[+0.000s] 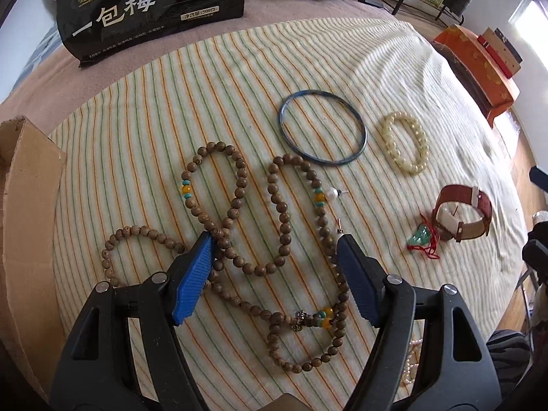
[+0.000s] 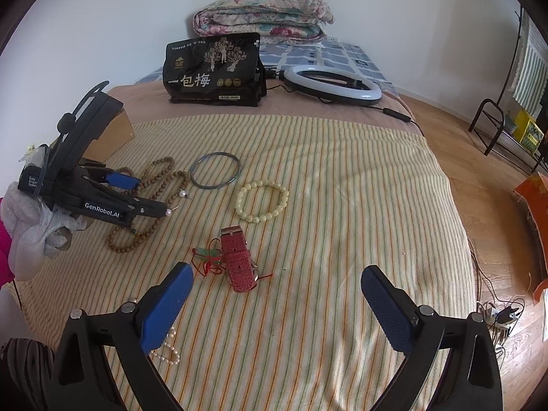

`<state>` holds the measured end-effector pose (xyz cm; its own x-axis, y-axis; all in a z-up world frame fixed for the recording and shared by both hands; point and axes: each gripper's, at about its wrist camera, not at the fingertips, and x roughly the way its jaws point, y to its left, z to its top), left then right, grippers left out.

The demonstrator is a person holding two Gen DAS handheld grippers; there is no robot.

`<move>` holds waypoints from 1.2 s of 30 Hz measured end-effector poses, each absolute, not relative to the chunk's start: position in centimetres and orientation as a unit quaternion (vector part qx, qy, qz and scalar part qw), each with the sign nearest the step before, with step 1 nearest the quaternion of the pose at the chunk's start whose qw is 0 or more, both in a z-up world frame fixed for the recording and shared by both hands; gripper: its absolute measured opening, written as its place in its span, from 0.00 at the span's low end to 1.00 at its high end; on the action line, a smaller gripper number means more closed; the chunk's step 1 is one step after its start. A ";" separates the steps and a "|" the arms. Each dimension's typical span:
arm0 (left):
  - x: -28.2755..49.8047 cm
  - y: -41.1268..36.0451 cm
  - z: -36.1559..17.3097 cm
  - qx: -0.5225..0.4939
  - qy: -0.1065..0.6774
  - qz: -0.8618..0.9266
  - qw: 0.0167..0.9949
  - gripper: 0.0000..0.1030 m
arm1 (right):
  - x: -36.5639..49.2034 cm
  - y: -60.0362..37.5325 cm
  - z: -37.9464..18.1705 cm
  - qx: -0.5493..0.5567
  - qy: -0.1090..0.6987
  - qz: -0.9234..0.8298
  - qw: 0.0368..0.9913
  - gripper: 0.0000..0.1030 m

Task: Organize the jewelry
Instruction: 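Lower left tool onto brown bead necklace while right tool moves toward red-strap watch, then close left tool on the bead necklace while right tool closes on the red watch strap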

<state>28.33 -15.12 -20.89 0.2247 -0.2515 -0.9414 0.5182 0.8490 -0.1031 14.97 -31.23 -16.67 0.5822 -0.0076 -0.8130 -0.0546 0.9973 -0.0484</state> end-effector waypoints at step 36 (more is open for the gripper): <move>25.3 -9.5 -18.5 -0.004 0.537 -0.187 0.822 0.11 | 17.7 -29.0 -18.1 -0.065 0.487 0.054 0.870 0.19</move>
<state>25.25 -9.51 -18.47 0.3529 -0.3112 -0.8824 0.3032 0.9302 -0.2068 17.72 -29.05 -18.08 0.5205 0.0309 -0.8533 -0.1568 0.9858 -0.0600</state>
